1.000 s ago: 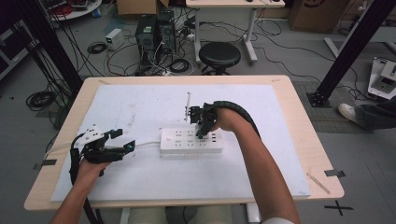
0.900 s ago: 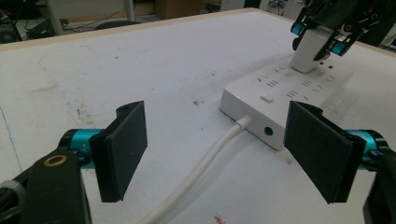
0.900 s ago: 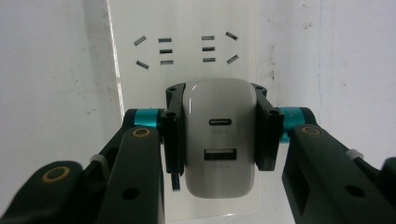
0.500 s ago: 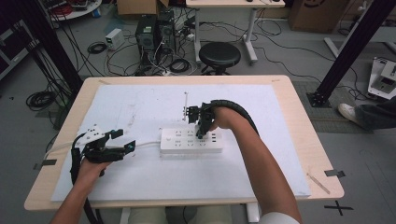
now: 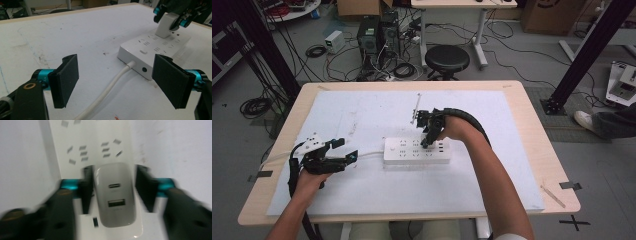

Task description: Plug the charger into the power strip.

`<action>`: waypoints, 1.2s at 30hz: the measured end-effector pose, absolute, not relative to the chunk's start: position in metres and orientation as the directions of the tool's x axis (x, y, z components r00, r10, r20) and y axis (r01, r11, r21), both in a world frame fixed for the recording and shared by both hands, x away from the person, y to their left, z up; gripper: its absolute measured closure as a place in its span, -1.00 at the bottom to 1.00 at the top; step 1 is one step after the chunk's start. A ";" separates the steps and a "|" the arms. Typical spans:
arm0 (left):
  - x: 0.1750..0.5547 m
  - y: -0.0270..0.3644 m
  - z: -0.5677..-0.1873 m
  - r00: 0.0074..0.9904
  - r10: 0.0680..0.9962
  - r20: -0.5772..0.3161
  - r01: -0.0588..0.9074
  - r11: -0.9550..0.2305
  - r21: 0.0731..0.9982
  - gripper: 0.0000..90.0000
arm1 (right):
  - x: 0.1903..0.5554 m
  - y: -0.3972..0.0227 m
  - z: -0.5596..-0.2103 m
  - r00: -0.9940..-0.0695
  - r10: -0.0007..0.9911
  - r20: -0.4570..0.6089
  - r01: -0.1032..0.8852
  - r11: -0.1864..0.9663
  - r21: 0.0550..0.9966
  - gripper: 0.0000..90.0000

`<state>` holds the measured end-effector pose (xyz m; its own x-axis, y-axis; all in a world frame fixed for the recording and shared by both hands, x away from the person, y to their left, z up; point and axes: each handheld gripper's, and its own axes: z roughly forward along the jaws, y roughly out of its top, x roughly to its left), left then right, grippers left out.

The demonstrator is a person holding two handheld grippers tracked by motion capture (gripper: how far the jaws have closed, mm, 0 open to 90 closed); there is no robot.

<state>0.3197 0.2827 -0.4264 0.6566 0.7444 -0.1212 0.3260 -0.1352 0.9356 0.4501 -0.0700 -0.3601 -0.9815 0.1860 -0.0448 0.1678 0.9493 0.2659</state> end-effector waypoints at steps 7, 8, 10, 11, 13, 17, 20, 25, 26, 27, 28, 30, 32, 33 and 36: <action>0.320 0.282 -0.424 0.657 0.744 -0.122 0.317 -0.125 0.940 -0.52 | 0.437 -0.115 -0.345 -0.915 0.404 -0.012 0.347 0.800 0.489 -0.49; 0.319 0.282 -0.423 0.657 0.743 -0.124 0.314 -0.121 0.942 -0.52 | 0.435 -0.122 -0.345 -0.905 0.426 -0.005 0.366 0.782 0.505 -0.52; 0.319 0.281 -0.423 0.660 0.742 -0.122 0.314 -0.124 0.941 -0.52 | 0.431 -0.131 -0.344 -0.890 0.456 0.002 0.386 0.752 0.534 -0.52; 0.319 0.281 -0.423 0.661 0.741 -0.122 0.311 -0.122 0.943 -0.52 | 0.425 -0.142 -0.344 -0.878 0.478 0.011 0.401 0.724 0.561 -0.52; 0.318 0.280 -0.422 0.660 0.741 -0.126 0.309 -0.116 0.944 -0.52 | 0.419 -0.153 -0.345 -0.860 0.511 0.011 0.420 0.694 0.585 -0.52; 0.318 0.280 -0.421 0.665 0.737 -0.121 0.303 -0.118 0.946 -0.52 | 0.406 -0.177 -0.346 -0.820 0.573 0.016 0.457 0.637 0.620 -0.52; 0.317 0.280 -0.420 0.664 0.738 -0.119 0.296 -0.114 0.948 -0.52 | 0.395 -0.192 -0.346 -0.794 0.607 0.022 0.472 0.595 0.650 -0.52; 0.315 0.281 -0.419 0.666 0.738 -0.111 0.288 -0.117 0.950 -0.52 | 0.377 -0.215 -0.352 -0.742 0.670 0.017 0.498 0.534 0.684 -0.52; 0.315 0.281 -0.418 0.665 0.739 -0.112 0.287 -0.114 0.951 -0.52 | 0.373 -0.219 -0.354 -0.734 0.679 0.018 0.502 0.526 0.686 -0.52; 0.314 0.281 -0.418 0.665 0.739 -0.106 0.284 -0.119 0.951 -0.52 | 0.369 -0.223 -0.356 -0.724 0.689 0.018 0.507 0.515 0.691 -0.52; 0.314 0.281 -0.418 0.664 0.740 -0.107 0.282 -0.115 0.953 -0.52 | 0.365 -0.227 -0.358 -0.712 0.702 0.020 0.513 0.502 0.696 -0.52; 0.314 0.283 -0.418 0.662 0.743 -0.102 0.277 -0.117 0.954 -0.52 | 0.357 -0.235 -0.362 -0.692 0.722 0.015 0.521 0.485 0.702 -0.52; 0.314 0.284 -0.418 0.661 0.743 -0.105 0.279 -0.114 0.953 -0.52 | 0.350 -0.242 -0.365 -0.670 0.742 0.006 0.524 0.467 0.713 -0.52; 0.314 0.284 -0.418 0.661 0.743 -0.103 0.276 -0.114 0.954 -0.52 | 0.347 -0.245 -0.366 -0.659 0.752 0.000 0.522 0.457 0.720 -0.52; 0.313 0.285 -0.417 0.661 0.744 -0.099 0.273 -0.115 0.955 -0.52 | 0.338 -0.253 -0.369 -0.633 0.774 0.000 0.526 0.430 0.734 -0.52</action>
<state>0.3129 0.2847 -0.4171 0.6610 0.7438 -0.0995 0.2734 -0.1152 0.9550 0.3381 -0.2531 -0.3686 -0.6328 0.7743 0.0000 0.5257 0.4296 0.7342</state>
